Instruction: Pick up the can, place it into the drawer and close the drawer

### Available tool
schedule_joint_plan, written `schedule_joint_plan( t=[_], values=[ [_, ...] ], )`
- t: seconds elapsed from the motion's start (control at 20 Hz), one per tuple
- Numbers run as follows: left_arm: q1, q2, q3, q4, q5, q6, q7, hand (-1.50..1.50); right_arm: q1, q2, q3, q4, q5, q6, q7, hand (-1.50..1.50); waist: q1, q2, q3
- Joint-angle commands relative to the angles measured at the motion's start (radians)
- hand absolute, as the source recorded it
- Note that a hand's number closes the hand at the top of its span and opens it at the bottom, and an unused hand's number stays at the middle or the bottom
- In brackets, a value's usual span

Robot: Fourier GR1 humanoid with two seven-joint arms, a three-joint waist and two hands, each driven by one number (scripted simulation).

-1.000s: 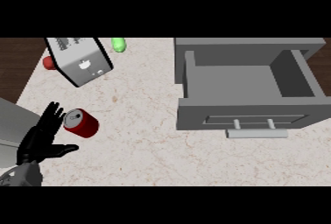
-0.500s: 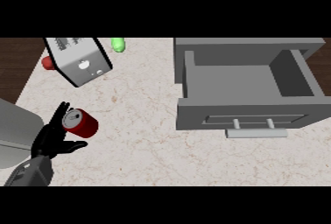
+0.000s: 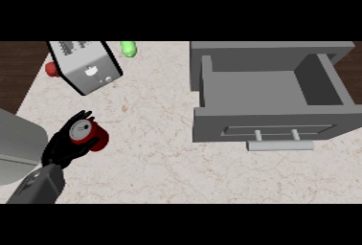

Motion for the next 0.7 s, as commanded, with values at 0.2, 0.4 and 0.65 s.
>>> schedule_joint_plan(
  t=[0.2,0.4,0.65],
  values=[
    [-0.048,0.036,-0.014,0.046,0.009,-0.176,0.006,1.50,-0.015,-0.036,-0.013,-0.016,-0.070,-0.017,0.069,-1.50,-0.004,0.002,-0.001],
    [-0.107,-0.056,-0.026,-0.042,0.027,-0.099,0.019,1.50,0.001,0.023,-0.024,0.009,-0.014,0.022,0.010,-1.50,0.005,-0.003,0.001],
    [-0.065,-0.108,-0.044,-0.186,0.059,-0.057,0.053,1.50,0.080,0.039,0.018,-0.058,-0.021,-0.016,-0.010,-1.50,0.014,-0.008,0.002]
  ],
)
